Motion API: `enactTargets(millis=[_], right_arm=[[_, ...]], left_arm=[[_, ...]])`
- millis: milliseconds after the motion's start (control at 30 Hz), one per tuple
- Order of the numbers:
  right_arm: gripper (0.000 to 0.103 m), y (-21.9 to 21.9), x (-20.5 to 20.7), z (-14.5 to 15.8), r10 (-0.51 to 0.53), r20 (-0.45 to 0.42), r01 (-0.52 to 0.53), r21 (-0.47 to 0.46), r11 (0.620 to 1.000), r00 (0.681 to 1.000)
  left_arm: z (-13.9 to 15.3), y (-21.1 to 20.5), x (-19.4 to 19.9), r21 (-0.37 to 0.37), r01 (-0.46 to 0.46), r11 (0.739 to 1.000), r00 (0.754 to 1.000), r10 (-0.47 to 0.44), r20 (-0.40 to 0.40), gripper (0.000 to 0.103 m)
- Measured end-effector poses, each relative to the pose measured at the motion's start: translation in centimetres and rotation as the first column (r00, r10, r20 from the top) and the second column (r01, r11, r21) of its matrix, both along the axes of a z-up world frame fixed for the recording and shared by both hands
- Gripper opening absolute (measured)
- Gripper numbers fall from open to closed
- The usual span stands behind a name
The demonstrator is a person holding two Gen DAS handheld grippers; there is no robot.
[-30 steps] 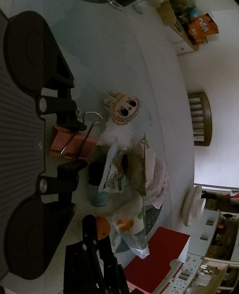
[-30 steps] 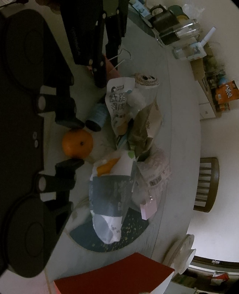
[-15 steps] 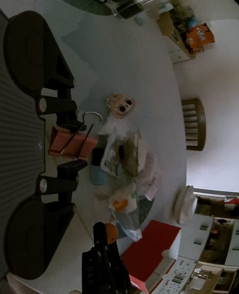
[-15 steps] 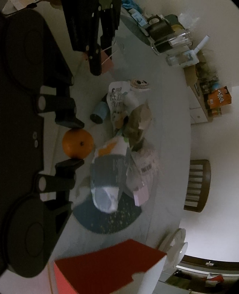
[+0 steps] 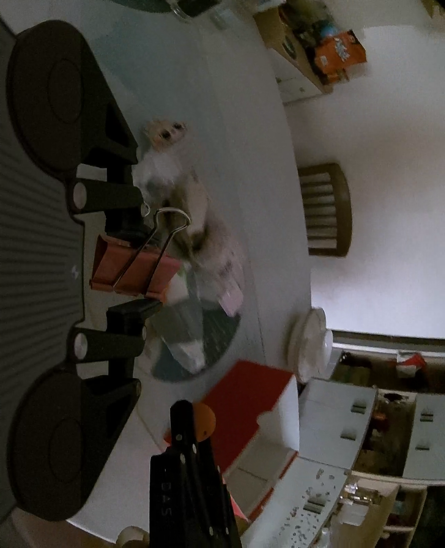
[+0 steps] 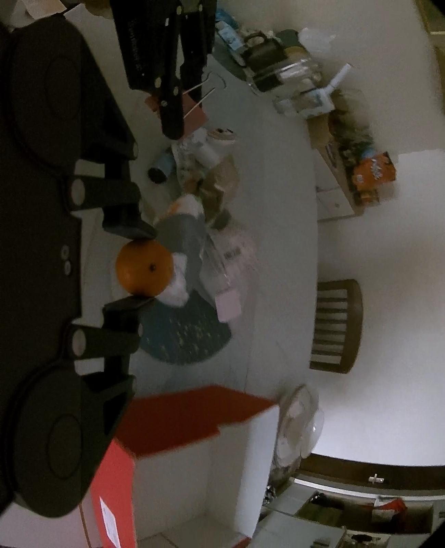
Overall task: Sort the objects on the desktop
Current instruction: 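Grasp the orange with the right gripper while the left gripper grasps the red binder clip, then carry the orange and binder clip into the red box and release both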
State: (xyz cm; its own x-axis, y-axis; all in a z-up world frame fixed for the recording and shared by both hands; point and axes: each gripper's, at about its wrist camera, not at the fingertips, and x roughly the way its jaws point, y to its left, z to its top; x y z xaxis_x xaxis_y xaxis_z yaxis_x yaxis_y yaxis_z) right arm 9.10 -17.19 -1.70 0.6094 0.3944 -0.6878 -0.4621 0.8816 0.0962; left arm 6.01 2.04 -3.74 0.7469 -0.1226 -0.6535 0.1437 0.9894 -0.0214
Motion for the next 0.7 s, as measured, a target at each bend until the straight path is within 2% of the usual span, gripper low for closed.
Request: enactTargets(millis=[333,700], right_arm=[[0.034,-6.0,1.2,2.4,-0.058,0.047,0.057,0.041,0.998,0.997],[0.034,-11.8,2.7,3.1,-0.124,0.076,0.120,0.059,0.991,0.989]], left_arm=[[1.8,-6.4,1.9,-0.011,0.078,0.997,0.996,-0.078,0.049,0.033],[3.1,-13.4,4.6,-0.007,0.170,0.985,0.982,-0.169,0.090,0.033]])
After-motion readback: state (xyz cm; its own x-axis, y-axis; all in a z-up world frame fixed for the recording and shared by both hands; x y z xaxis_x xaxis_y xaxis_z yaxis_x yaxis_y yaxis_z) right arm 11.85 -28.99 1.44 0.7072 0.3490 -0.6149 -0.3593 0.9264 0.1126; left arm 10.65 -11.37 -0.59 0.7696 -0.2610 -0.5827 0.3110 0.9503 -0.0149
